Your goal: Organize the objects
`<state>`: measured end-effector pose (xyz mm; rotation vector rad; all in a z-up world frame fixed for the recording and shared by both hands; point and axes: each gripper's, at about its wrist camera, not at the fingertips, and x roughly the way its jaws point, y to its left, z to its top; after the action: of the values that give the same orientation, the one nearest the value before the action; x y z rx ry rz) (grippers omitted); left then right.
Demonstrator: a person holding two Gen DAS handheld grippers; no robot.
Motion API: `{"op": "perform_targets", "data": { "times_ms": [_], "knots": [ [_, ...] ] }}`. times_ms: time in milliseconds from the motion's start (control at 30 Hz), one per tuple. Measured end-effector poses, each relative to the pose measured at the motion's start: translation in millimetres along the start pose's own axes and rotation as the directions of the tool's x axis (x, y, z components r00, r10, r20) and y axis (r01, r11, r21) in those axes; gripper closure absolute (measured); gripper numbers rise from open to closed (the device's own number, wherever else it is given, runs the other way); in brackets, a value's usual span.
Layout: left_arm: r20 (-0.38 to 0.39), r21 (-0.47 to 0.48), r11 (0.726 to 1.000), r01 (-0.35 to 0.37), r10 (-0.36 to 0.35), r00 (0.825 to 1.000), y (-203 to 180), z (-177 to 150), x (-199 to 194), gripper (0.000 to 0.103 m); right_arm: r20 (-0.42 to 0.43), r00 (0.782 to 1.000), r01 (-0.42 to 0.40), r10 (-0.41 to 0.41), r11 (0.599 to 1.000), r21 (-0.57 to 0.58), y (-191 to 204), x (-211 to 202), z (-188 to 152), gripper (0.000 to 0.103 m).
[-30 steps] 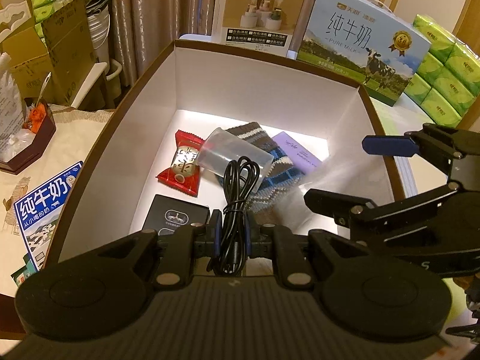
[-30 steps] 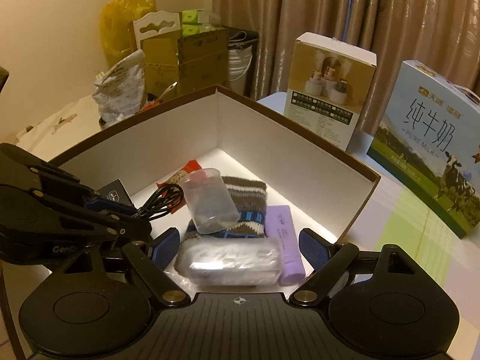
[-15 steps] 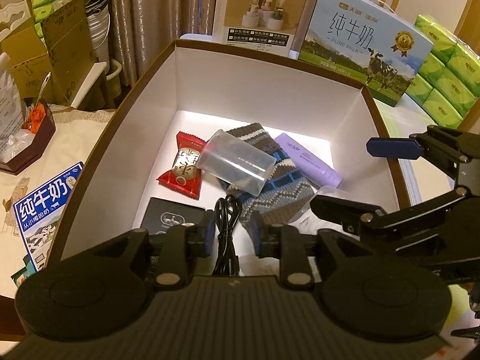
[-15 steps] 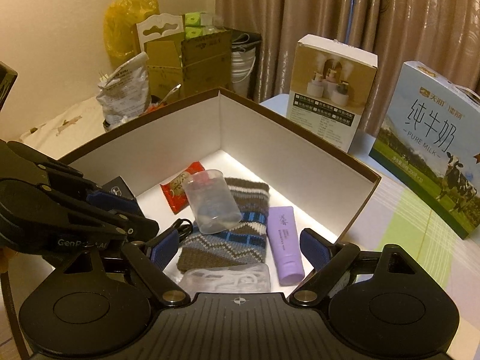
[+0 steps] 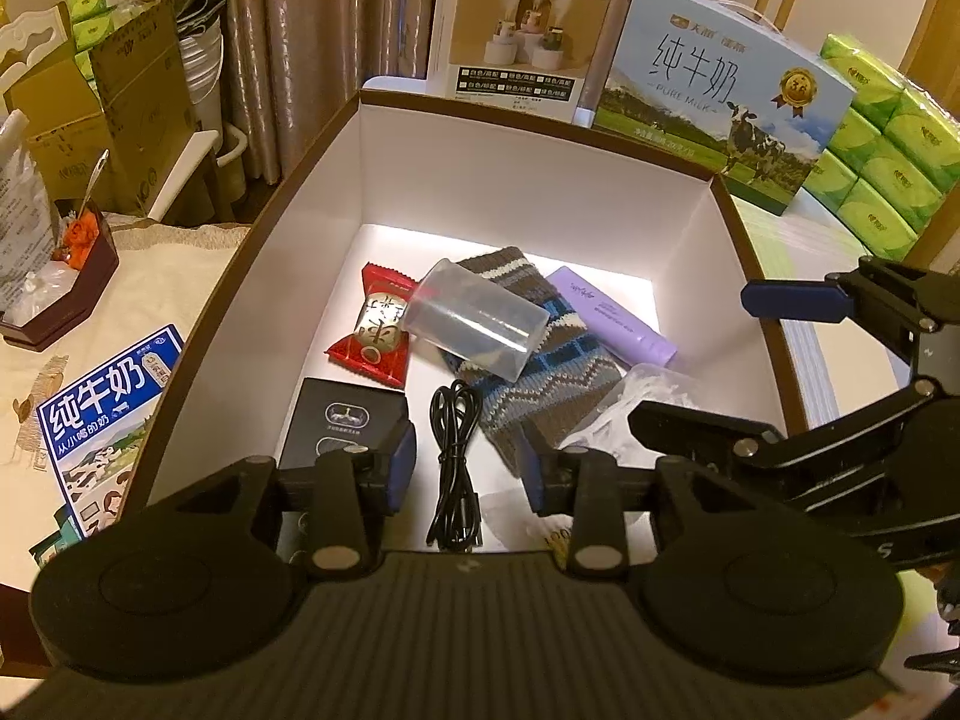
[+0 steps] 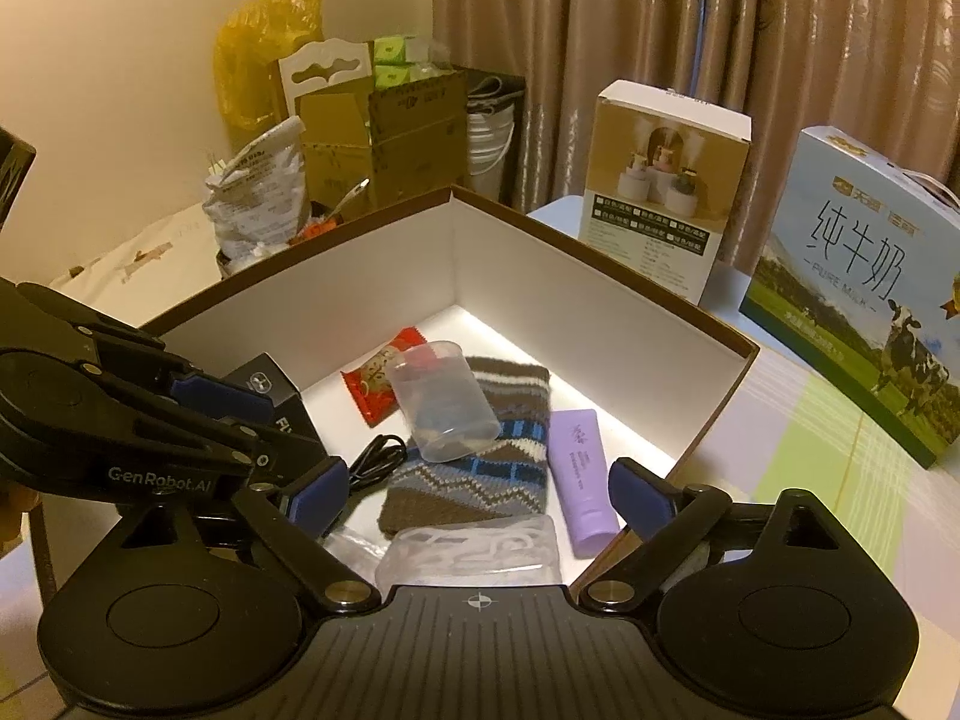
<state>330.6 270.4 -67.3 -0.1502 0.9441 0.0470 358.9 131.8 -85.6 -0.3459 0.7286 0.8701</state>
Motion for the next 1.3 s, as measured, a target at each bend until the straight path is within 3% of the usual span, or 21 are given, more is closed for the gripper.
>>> {"op": "perform_targets", "data": {
  "times_ms": [300, 467, 767, 967, 1300],
  "knots": [
    [0.022, 0.003, 1.000, 0.000, 0.000, 1.000, -2.3, -3.1, -18.0, 0.063, 0.016, 1.000, 0.003, -0.003, 1.000, 0.029, 5.5, -19.0, -4.8, 0.010],
    [0.043, 0.005, 1.000, -0.005, 0.005, 0.999, -3.7, -6.8, -35.8, 0.042, 0.033, 0.999, 0.011, -0.013, 0.997, 0.075, 8.1, -38.1, -12.0, 0.006],
    [0.105, 0.038, 0.999, 0.023, -0.027, 0.994, -8.9, -15.2, -73.0, 0.018, 0.058, 0.996, 0.061, -0.070, 0.987, 0.148, 22.5, -74.3, -26.6, 0.002],
    [0.131, 0.067, 0.997, 0.040, -0.048, 0.990, -10.5, -27.9, -94.8, 0.009, 0.076, 0.993, 0.072, -0.093, 0.967, 0.245, 32.5, -101.7, -40.5, 0.002],
    [0.138, 0.095, 0.993, 0.067, -0.079, 0.987, -6.1, -51.0, -121.4, 0.004, 0.066, 0.986, 0.111, -0.150, 0.910, 0.399, 47.1, -137.2, -65.8, 0.002]
  ]
}}
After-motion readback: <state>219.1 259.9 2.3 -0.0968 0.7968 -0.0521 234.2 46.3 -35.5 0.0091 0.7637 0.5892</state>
